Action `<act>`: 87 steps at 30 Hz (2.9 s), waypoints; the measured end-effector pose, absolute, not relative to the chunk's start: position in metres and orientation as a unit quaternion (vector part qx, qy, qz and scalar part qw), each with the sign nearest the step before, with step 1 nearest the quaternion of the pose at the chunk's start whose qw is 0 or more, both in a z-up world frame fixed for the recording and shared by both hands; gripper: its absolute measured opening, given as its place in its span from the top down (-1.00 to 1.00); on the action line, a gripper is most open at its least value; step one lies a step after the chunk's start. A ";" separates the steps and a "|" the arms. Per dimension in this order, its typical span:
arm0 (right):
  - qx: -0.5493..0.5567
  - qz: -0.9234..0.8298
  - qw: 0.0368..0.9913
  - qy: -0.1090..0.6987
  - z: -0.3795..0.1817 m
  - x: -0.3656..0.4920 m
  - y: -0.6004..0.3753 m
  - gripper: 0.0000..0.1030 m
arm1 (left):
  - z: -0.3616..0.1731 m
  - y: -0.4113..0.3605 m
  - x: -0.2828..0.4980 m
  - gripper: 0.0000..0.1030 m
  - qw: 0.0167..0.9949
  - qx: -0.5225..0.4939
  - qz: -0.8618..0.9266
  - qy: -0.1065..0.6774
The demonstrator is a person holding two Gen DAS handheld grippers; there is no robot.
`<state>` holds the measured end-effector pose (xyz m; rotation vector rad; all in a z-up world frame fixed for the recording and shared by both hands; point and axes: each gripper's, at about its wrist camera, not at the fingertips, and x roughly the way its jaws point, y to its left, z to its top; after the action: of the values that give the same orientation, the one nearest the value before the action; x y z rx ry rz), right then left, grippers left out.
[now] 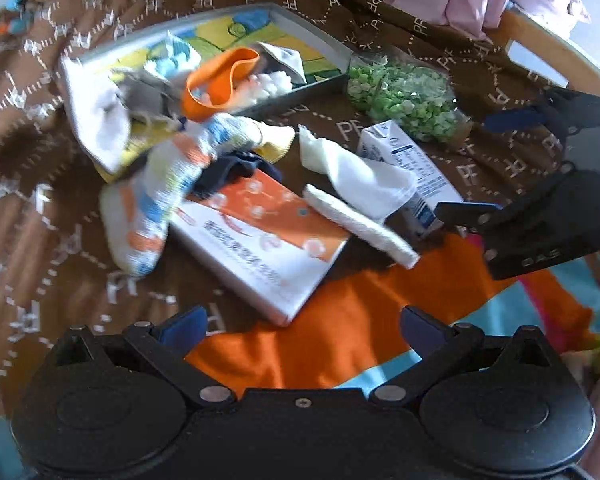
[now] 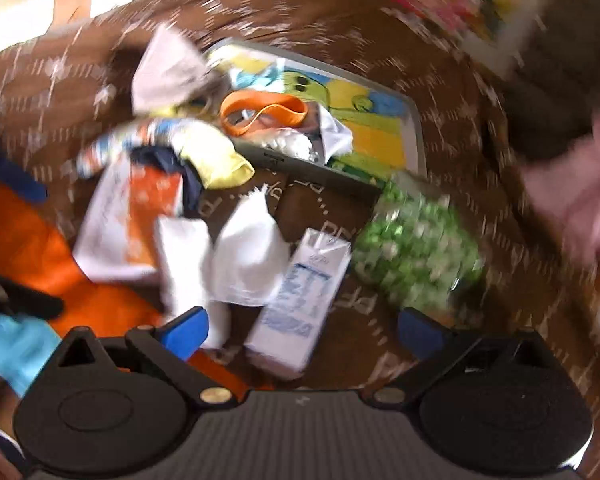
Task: Organize soft objects
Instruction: 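Grasp the white foam strip with the left gripper while the right gripper grasps a white tissue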
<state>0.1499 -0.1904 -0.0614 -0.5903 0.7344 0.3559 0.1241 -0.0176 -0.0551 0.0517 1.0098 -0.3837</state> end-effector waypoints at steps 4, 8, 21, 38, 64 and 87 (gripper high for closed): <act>-0.316 0.184 0.873 0.324 -0.065 0.156 -0.194 -0.99 | -0.057 -0.009 0.132 -0.98 0.848 -0.059 -0.190 0.492; -0.352 0.225 0.859 0.296 -0.069 0.159 -0.189 -0.99 | -0.067 -0.005 0.141 -0.97 0.825 -0.192 -0.196 0.493; -0.434 0.285 0.819 0.245 -0.087 0.161 -0.180 -0.97 | -0.077 -0.042 0.139 -0.57 0.852 -0.225 -0.172 0.441; -0.396 0.336 0.821 0.235 -0.089 0.163 -0.197 -0.79 | -0.129 -0.037 0.138 -0.31 0.794 -0.410 -0.056 0.446; -0.472 0.329 0.788 0.219 -0.126 0.172 -0.155 -0.08 | -0.156 -0.034 0.156 0.30 0.760 -0.489 -0.013 0.427; -0.472 0.321 0.795 0.207 -0.116 0.168 -0.158 0.83 | -0.150 -0.043 0.154 0.69 0.787 -0.443 -0.034 0.428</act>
<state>0.1679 -0.1575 -0.1164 -1.0143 0.4457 0.6896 0.1538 -0.0433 -0.1504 -0.9538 0.9234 -0.0724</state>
